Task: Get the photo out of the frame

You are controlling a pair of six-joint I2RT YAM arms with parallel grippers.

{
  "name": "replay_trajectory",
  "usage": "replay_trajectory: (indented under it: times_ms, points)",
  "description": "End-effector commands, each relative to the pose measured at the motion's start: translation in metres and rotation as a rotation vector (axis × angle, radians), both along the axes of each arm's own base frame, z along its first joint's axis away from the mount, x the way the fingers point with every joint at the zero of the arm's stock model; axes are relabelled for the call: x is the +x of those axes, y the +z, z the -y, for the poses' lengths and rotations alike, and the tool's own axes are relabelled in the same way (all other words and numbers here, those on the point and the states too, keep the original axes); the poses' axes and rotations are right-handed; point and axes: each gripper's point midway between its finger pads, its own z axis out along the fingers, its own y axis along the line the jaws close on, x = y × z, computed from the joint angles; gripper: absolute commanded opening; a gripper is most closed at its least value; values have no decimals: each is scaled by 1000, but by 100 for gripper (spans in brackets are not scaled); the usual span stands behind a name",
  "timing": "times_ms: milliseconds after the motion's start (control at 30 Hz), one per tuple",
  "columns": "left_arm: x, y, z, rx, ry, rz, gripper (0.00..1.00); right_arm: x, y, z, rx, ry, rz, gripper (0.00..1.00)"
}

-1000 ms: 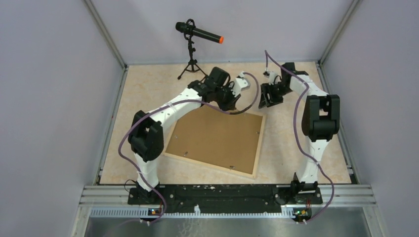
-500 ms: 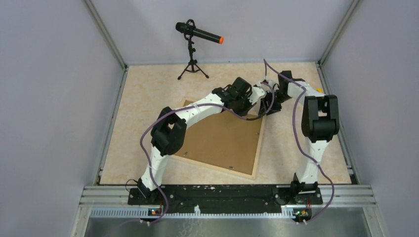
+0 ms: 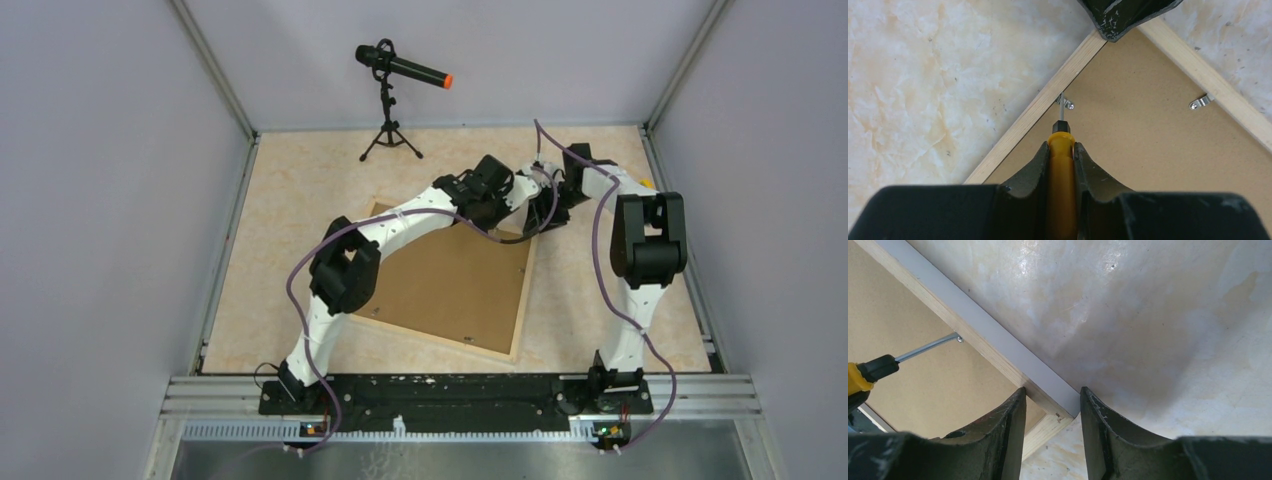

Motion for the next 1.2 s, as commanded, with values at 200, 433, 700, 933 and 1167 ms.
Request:
replay_trajectory:
  times_ms: [200,433,700,933,1167]
  points:
    - [10,-12,-33,205,1,83,0,-1,-14,6,-52,3,-13,35]
    - [-12,-10,-29,181,-100,17,0,3,-13,4,-48,8,-8,33]
    - [4,32,-10,81,-145,147,0,2,-14,2,-43,13,-14,31]
    - [1,37,9,38,-206,142,0,2,-15,2,-43,15,-16,29]
    - [3,22,14,56,-206,125,0,2,-16,2,-41,14,-18,28]
